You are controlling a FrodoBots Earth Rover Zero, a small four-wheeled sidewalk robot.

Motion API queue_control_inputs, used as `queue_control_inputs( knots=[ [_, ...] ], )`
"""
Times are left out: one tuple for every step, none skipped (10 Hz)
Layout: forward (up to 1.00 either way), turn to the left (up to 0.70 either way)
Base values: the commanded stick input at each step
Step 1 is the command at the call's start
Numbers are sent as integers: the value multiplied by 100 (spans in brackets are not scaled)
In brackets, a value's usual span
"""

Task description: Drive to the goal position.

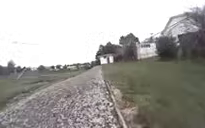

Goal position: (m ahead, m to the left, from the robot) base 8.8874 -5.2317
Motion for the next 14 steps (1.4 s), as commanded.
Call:
queue_control_inputs(
  knots=[
    [100, 19],
    [100, 17],
    [100, 14],
    [100, 11],
    [100, 8],
    [100, 6],
    [100, 3],
    [100, 0],
    [100, 0],
    [100, 0],
    [100, 0],
    [100, 0],
    [100, 0],
    [100, 0]
  ],
)
